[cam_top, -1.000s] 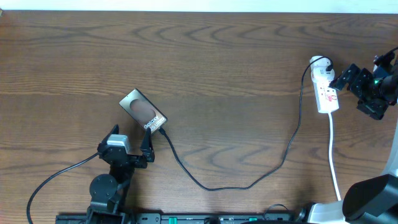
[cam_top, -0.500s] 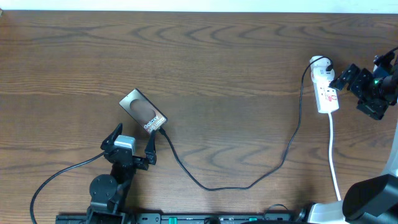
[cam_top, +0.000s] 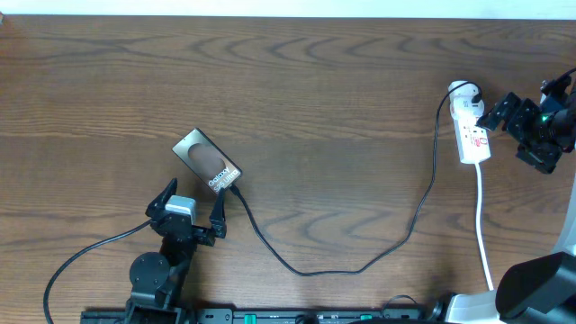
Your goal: Plug charger to phone and switch on socket
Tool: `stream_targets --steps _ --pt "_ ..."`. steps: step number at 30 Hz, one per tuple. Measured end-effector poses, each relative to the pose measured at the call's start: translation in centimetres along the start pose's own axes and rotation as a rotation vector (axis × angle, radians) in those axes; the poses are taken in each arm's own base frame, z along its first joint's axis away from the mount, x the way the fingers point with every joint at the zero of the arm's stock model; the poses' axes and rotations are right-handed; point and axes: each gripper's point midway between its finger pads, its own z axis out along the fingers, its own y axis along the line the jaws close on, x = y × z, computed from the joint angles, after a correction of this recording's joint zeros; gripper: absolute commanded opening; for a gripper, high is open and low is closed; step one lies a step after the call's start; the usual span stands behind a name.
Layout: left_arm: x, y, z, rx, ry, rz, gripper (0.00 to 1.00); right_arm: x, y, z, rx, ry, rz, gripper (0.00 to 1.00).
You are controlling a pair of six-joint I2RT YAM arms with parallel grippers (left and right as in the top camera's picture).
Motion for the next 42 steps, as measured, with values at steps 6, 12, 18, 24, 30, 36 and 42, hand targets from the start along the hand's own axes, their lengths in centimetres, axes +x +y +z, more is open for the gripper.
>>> stream_targets --steps 6,12,18,24,30,36,42 --pt "0.0 0.0 0.0 0.0 0.0 0.0 0.9 0.0 0.0 0.0 0.0 0.0 0.0 0.99" --pt "0.0 0.0 0.0 0.0 0.0 0.0 0.9 0.0 0.0 0.0 0.0 0.0 0.0 0.99" --pt "0.0 0.0 0.0 0.0 0.0 0.0 0.9 0.0 0.0 0.0 0.0 0.0 0.0 0.99" --pt "0.0 0.0 0.0 0.0 0.0 0.0 0.9 0.0 0.1 -0.2 -0.002 -0.007 -0.002 0.99" --pt "0.0 0.0 0.0 0.0 0.0 0.0 0.9 0.7 1.2 -3.0 -0.027 -0.085 -0.039 0.99" --pt "0.0 0.0 0.0 0.001 0.0 0.0 0.9 2.5 3.6 -7.2 -0.078 -0.204 -0.123 0.99" --pt "0.0 0.0 0.0 0.002 0.0 0.0 0.9 3.8 7.2 -10.2 -0.143 -0.328 -0.254 0.99"
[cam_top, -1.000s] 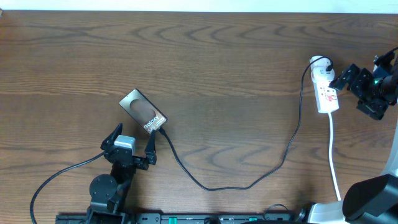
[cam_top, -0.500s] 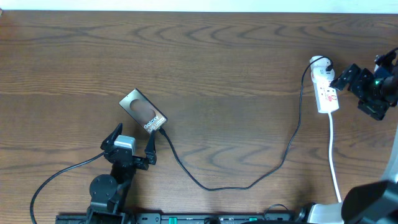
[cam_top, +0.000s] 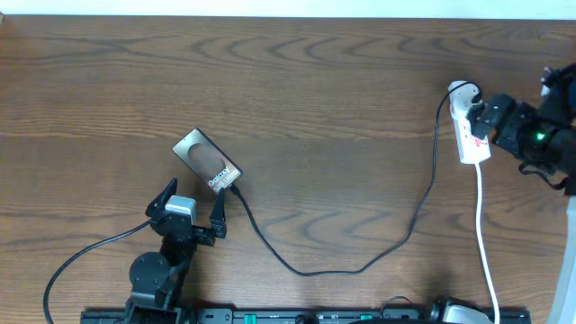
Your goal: Plug charger to phone and switch on socket
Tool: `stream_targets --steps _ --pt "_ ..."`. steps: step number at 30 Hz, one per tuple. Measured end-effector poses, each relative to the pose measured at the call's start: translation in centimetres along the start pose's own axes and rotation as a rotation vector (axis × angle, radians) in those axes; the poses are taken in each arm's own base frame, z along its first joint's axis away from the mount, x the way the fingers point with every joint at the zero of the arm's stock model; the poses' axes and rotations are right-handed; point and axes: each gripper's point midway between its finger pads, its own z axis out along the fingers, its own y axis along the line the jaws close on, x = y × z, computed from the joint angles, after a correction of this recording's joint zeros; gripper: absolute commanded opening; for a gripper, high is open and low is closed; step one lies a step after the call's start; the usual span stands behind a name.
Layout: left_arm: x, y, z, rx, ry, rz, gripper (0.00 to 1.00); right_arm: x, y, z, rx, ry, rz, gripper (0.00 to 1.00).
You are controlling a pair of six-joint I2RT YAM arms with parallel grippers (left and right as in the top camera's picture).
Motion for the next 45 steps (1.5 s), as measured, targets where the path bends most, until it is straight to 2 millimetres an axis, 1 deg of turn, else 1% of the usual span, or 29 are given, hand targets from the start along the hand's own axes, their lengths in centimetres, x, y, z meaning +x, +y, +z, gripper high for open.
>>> stream_targets --steps 3,6,8,10,12,16,18,23,26,27,31,35,37,39,41,45 --pt "0.0 0.0 0.0 0.002 -0.001 0.0 0.9 -0.4 1.4 -1.1 -0.017 -0.062 -0.053 0.99" --pt "0.0 0.0 0.0 0.002 0.0 0.0 0.9 -0.6 2.0 -2.1 0.001 -0.11 -0.078 0.99" --pt "0.0 0.0 0.0 0.002 0.0 0.0 0.9 -1.4 2.5 -2.8 0.008 -0.173 -0.084 0.99" --pt "0.0 0.0 0.0 0.002 0.0 0.0 0.9 -2.9 3.4 -3.4 -0.013 -0.274 -0.097 0.99" --pt "0.0 0.0 0.0 0.003 0.0 0.0 0.9 -3.9 4.5 -3.7 -0.05 -0.365 -0.115 0.99" --pt "0.0 -0.1 0.0 0.006 -0.001 0.0 0.9 -4.3 5.9 -3.2 -0.136 -0.514 -0.139 0.99" --pt "0.0 -0.1 0.0 0.007 0.0 0.0 0.9 -3.5 6.1 -2.3 -0.17 -0.562 -0.149 0.99" --pt "0.0 -0.2 0.0 0.01 -0.001 0.0 0.9 -0.1 5.5 0.7 -0.235 -0.642 -0.171 0.99" --pt "0.0 -0.2 0.0 0.01 -0.001 0.0 0.9 2.2 4.3 2.1 -0.246 -0.664 -0.172 0.99" --pt "0.0 -0.2 0.0 0.01 -0.001 0.0 0.9 3.2 3.7 2.6 -0.244 -0.662 -0.172 0.99" --pt "0.0 -0.2 0.0 0.01 -0.001 0.0 0.9 6.1 2.1 4.1 -0.234 -0.64 -0.171 0.99" --pt "0.0 -0.2 0.0 0.01 0.0 0.0 0.9 8.0 0.9 5.2 -0.228 -0.627 -0.171 0.99" --pt "0.0 -0.2 0.0 0.01 -0.001 0.0 0.9 8.6 0.6 5.3 -0.233 -0.645 -0.17 0.99" --pt "0.0 -0.2 0.0 0.01 0.0 0.0 0.9 8.5 0.5 5.0 -0.243 -0.69 -0.17 0.99" --pt "0.0 -0.2 0.0 0.01 -0.001 0.0 0.9 8.0 0.7 4.0 -0.261 -0.772 -0.187 0.99" --pt "0.0 -0.2 0.0 0.011 -0.001 0.001 0.9 7.3 1.3 1.2 -0.308 -0.973 -0.259 0.99"
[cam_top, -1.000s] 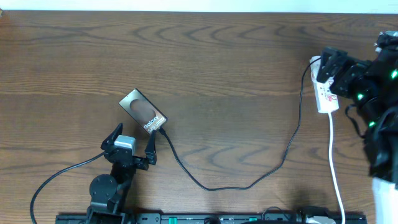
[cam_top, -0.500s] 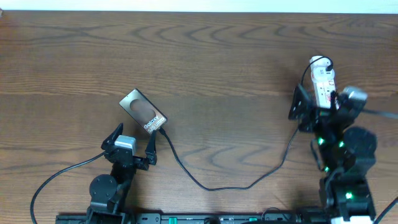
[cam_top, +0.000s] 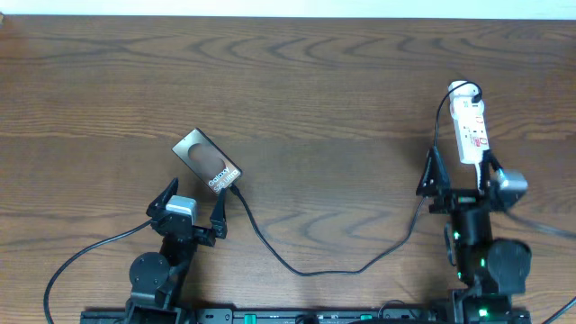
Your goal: Plug charger to phone and switch on socket
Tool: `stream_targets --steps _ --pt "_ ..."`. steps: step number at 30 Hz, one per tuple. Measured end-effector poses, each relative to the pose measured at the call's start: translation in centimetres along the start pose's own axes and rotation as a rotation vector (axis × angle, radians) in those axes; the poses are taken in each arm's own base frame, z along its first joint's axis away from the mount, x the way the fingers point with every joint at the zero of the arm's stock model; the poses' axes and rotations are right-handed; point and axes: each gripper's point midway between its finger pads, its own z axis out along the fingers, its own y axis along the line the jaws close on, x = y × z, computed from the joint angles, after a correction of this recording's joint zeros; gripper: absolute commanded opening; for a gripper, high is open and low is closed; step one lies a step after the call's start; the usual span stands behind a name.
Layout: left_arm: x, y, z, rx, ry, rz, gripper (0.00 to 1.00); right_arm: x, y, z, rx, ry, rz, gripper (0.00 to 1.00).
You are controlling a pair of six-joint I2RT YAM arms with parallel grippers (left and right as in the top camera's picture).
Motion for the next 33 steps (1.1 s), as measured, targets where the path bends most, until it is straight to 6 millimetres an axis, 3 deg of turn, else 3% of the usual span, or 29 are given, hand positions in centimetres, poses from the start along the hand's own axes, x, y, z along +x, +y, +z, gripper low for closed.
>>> stream_targets --steps 4,11,21,33 --pt "0.0 0.0 0.0 0.003 0.0 0.0 0.9 -1.1 0.7 -1.5 -0.049 -0.149 -0.097 0.99" --pt "0.0 -0.1 0.0 0.003 0.0 0.0 0.9 2.6 0.5 -2.4 -0.076 -0.109 -0.203 0.99" --pt "0.0 -0.1 0.0 0.003 0.001 0.0 0.9 3.8 1.0 -3.0 -0.112 -0.07 -0.317 0.99" --pt "0.0 -0.1 0.0 0.003 0.001 0.0 0.9 10.7 -0.6 -3.6 -0.095 0.221 -0.318 0.99"
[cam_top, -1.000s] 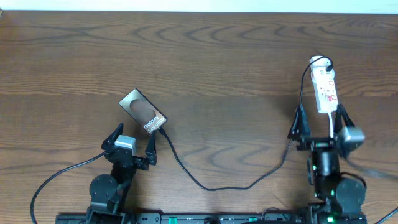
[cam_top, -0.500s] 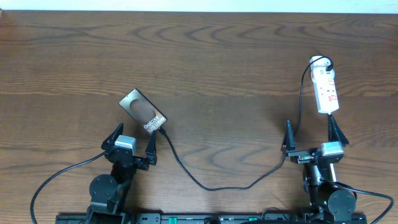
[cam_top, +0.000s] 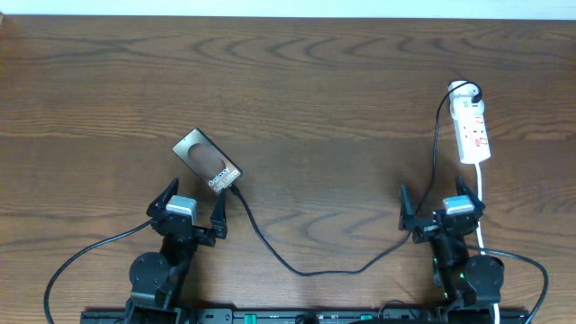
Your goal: Plug charger to phone and switch on socket
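The dark phone (cam_top: 208,163) lies tilted on the wooden table, left of centre. A black charger cable (cam_top: 333,265) is plugged into its lower right end and loops across the table to the white plug (cam_top: 463,90) in the white socket strip (cam_top: 472,130) at the far right. My left gripper (cam_top: 191,206) rests open just below the phone, touching nothing. Below the strip, my right gripper (cam_top: 436,205) stands open and empty, beside the cable and the strip's white lead. The strip's switch state cannot be made out.
The strip's white lead (cam_top: 483,225) runs down toward the front edge past my right arm. A black cable (cam_top: 81,256) trails from my left arm to the front left. The table's far edge meets a white wall.
My right gripper has drawn back toward the front edge and sits lower, farther below the socket strip. The phone, cable, strip and left arm have not moved.
My right gripper was at the right side of the socket strip, then pressed closer against the strip's upper part. Later it stood open below the strip, and now rests near the front edge. The phone stayed plugged in and my left gripper stayed open throughout.
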Tool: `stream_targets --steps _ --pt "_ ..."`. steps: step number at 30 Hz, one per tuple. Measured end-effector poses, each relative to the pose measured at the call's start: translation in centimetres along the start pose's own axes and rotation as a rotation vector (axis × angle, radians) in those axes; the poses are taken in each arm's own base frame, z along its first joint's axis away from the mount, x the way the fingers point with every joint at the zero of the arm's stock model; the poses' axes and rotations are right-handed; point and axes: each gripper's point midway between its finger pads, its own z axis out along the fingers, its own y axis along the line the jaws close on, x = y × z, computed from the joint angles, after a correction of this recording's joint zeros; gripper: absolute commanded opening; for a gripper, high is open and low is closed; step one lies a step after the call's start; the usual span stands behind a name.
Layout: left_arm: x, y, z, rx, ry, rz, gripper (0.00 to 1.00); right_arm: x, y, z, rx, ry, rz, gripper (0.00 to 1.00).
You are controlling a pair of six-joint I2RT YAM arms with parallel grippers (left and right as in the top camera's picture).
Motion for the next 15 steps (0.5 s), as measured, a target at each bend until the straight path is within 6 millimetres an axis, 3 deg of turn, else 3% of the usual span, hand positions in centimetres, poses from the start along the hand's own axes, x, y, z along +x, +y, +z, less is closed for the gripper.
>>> stream_targets --steps 6,15 --pt "0.0 0.0 0.0 0.0 0.0 0.0 0.9 0.0 -0.1 0.0 0.003 0.002 0.001 0.99" --pt "0.0 0.0 0.0 0.0 0.0 0.0 0.9 0.4 -1.8 -0.1 0.097 0.012 0.102 0.99"
